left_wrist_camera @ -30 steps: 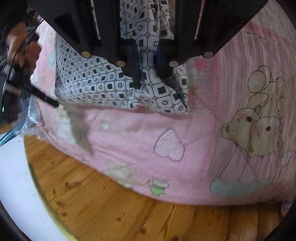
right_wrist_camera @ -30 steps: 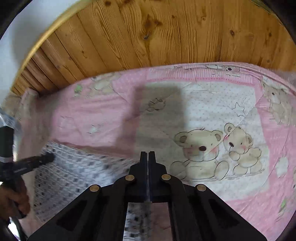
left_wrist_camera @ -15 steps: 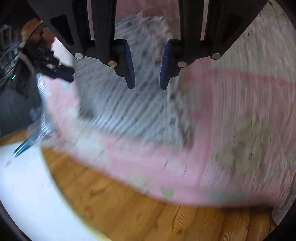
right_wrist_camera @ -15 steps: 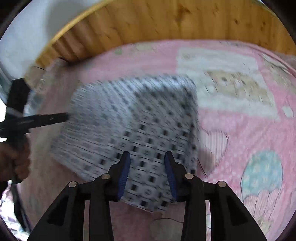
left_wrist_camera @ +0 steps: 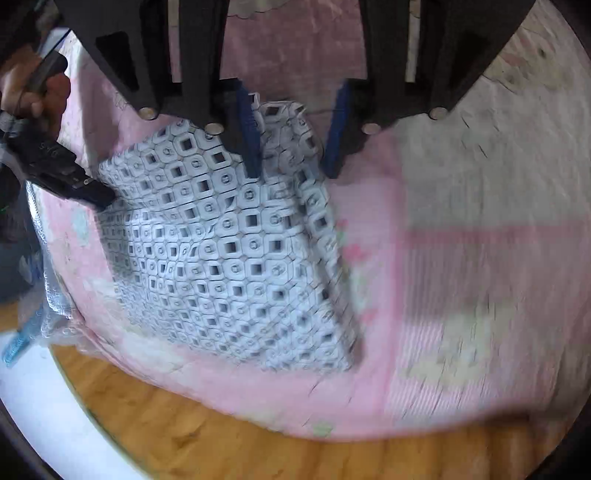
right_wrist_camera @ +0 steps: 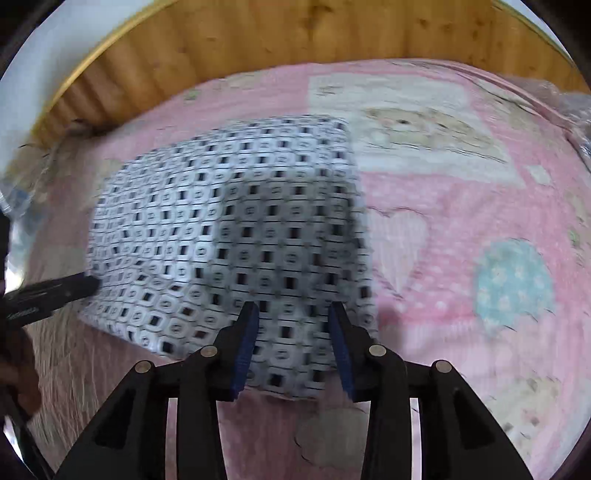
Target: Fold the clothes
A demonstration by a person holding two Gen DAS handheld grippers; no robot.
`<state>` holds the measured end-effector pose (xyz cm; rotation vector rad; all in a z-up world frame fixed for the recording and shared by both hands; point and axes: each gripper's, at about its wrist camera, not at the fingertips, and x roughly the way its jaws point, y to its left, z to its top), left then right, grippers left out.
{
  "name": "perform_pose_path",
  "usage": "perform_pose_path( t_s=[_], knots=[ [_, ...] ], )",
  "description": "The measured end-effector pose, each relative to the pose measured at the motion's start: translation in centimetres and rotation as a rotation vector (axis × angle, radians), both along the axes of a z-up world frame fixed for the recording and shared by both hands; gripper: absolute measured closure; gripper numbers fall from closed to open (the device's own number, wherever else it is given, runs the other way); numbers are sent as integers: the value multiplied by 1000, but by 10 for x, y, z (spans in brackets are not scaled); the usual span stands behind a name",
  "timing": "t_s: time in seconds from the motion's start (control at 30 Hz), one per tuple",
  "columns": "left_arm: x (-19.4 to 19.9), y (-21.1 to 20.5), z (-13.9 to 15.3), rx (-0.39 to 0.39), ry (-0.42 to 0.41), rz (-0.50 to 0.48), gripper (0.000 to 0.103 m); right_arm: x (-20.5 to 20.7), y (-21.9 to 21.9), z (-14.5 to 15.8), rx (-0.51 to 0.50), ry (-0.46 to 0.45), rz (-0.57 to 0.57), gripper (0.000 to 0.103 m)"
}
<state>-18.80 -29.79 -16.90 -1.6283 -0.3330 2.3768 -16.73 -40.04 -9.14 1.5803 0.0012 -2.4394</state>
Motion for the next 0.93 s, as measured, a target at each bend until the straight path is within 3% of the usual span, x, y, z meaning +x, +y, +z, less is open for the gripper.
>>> perform_pose_path(
  t_s=[0.03, 0.1, 0.13, 0.17, 0.33, 0.67, 0.93],
  knots=[
    [6, -1, 9, 3, 7, 9, 65, 3, -1, 9, 23, -2, -15, 64],
    [21, -1, 28, 7, 26, 16, 64, 22, -7, 27, 42, 3, -6, 47],
    [33, 2, 37, 22, 34, 7, 64, 33, -12, 33, 50, -1, 4, 33],
    [44, 6, 44, 29, 32, -7, 63, 43, -18, 33, 64, -19, 7, 30],
    [94, 31, 66, 57, -6, -70, 61, 79, -45, 28, 128, -81, -17, 30],
    [124, 58, 99, 86, 14, -116, 61, 104, -60, 48, 191, 21, -47, 30],
    [140, 56, 101, 80, 13, -109, 61, 110, -66, 62, 191, 84, -41, 27]
  ],
)
